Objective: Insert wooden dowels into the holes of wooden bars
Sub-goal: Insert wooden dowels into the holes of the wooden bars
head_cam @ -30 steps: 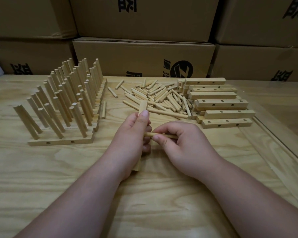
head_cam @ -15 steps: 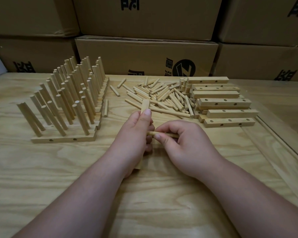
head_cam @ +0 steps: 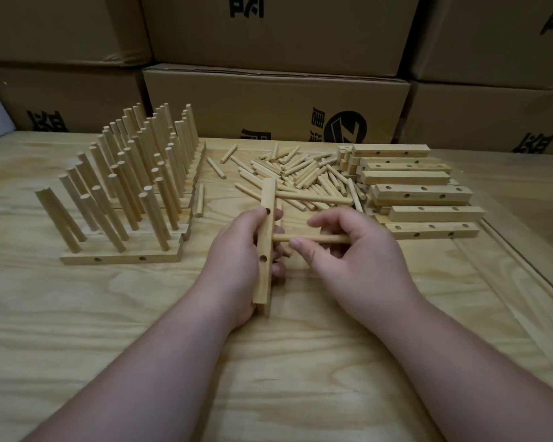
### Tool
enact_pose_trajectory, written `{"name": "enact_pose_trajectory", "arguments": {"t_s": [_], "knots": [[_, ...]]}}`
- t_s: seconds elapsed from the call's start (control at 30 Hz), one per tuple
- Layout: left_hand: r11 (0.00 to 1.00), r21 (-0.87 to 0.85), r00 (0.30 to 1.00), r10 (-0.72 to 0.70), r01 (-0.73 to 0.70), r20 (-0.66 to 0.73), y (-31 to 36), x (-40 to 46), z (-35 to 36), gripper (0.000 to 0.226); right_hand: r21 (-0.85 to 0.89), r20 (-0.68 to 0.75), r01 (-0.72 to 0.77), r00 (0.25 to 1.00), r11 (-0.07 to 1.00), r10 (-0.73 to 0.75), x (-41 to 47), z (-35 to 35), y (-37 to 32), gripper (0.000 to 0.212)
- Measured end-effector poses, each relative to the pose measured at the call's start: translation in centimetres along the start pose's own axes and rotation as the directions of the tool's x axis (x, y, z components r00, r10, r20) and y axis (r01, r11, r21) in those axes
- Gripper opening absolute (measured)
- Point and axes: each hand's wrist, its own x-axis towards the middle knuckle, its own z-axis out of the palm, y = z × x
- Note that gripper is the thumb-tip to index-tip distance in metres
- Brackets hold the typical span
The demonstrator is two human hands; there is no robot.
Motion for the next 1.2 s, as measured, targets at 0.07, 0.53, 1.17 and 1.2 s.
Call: {"name": "enact_pose_trajectory", "arguments": {"t_s": [0.07,0.53,1.17,1.2], "knots": [[0.996,-0.091,1.000,-0.010,0.010,0.005,0.3,0.1,-0.1,0.033,0.103,-0.039,-0.027,0.999,0.994,0.031,0.1,-0.4,0.2,0.032],[0.954,-0.298,0.999,-0.041,0.038,-0.003,0.9,0.2,-0.5,0.025,-0.416,0.442,0.255,0.895,0.873,-0.051,-0.1,0.4,0.2,0.035],[0.966,-0.215,0.976,0.100,-0.142,-0.196,0.9,0.4,-0.1,0.040,0.098,0.108,-0.228,0.970,0.969,0.218,1.0,-1.2,1.5,0.013],[0.966,-0.212,0.974,0.103,-0.146,-0.203,0.9,0.3,0.0,0.039,0.163,0.134,-0.225,0.970,0.961,0.204,1.0,-1.4,1.5,0.014]]}}
